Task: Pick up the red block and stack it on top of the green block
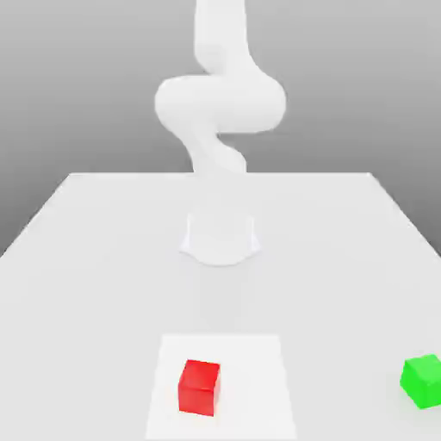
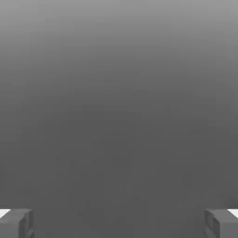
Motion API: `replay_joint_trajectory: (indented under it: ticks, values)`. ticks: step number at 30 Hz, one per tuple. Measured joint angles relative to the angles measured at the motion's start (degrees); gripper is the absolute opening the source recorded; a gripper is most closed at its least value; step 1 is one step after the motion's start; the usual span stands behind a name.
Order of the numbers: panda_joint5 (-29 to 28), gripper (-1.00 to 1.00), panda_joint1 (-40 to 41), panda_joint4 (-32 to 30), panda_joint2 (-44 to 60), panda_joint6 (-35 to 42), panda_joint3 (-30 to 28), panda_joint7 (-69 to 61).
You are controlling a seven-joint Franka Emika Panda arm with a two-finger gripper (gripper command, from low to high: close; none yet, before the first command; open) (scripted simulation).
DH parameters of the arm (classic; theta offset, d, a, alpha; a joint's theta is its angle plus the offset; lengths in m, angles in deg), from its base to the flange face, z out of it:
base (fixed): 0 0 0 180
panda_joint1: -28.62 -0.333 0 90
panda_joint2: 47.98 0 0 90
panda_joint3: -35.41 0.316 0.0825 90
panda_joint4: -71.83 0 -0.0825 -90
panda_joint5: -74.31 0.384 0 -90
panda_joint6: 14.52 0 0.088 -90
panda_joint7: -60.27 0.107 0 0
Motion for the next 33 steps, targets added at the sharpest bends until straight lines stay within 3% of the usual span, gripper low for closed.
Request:
replay_joint_trajectory:
  ticks: [22, 27, 28, 33]
  values:
    - [-0.1, 0.0, 3.4, -15.2, 46.0, -21.5, 0.0, 6.1]
    - [0.0, 0.0, 3.4, -14.5, 56.4, -29.7, 0.0, 6.2]
    - [0.0, -1.0, 3.4, -14.2, 58.3, -31.3, -0.1, 6.2]
    - [-0.1, -1.0, 3.4, -14.2, 58.3, -31.3, 0.0, 6.3]
